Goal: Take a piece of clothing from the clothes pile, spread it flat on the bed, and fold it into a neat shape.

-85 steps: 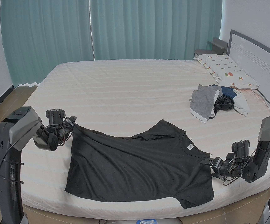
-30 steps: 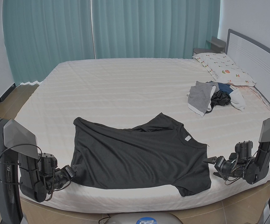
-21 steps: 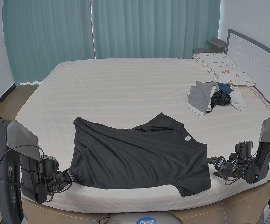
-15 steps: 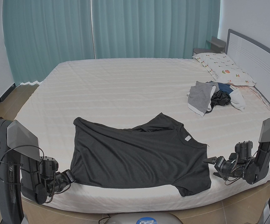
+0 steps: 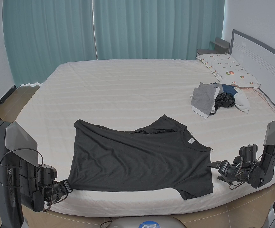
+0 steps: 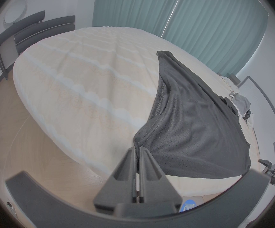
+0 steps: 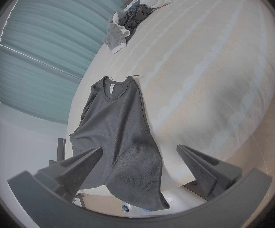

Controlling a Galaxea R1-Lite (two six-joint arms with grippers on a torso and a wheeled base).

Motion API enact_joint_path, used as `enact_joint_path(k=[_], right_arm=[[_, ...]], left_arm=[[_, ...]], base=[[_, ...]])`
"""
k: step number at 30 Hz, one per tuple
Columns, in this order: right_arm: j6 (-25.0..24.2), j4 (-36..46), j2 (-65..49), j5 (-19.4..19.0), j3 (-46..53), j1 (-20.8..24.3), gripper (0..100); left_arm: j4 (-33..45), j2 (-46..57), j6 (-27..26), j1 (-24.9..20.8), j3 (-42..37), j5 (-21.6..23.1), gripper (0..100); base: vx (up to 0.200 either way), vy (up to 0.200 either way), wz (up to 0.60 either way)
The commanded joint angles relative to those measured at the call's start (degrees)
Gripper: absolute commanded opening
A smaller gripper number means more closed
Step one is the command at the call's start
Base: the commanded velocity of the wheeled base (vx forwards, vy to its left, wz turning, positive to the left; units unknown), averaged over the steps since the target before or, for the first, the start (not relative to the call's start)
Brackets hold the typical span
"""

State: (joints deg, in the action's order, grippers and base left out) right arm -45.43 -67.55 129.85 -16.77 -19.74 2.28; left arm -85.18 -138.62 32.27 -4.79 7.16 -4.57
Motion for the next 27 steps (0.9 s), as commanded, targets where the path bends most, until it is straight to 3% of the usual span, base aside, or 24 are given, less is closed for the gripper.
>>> enact_joint_path(k=[1,8,20,21,27], right_arm=[[0.08,-0.04,-0.39,-0.01,0.31,0.01,100],[2.37,-3.2,-0.13,-0.01,3.04,2.11,100],[5.71,-5.31,3.04,0.43,3.48,5.19,100],[5.88,-5.31,3.12,0.43,3.39,5.19,0],[9.49,-4.61,3.21,2.45,4.97,4.93,0]], left_arm=[[0.01,-0.69,-0.19,0.04,-0.3,-0.35,0],[0.01,-1.21,-1.68,-0.04,-0.48,-3.16,0],[0.01,-2.45,-1.51,0.04,0.58,-3.16,0],[0.01,-2.45,-1.59,0.04,0.58,-3.16,0],[0.01,-2.27,-1.59,0.04,0.31,-3.16,0]], base=[[0.0,0.0,0.0],[0.0,0.0,0.0],[0.0,0.0,0.0],[0.0,0.0,0.0],[0.0,0.0,0.0]])
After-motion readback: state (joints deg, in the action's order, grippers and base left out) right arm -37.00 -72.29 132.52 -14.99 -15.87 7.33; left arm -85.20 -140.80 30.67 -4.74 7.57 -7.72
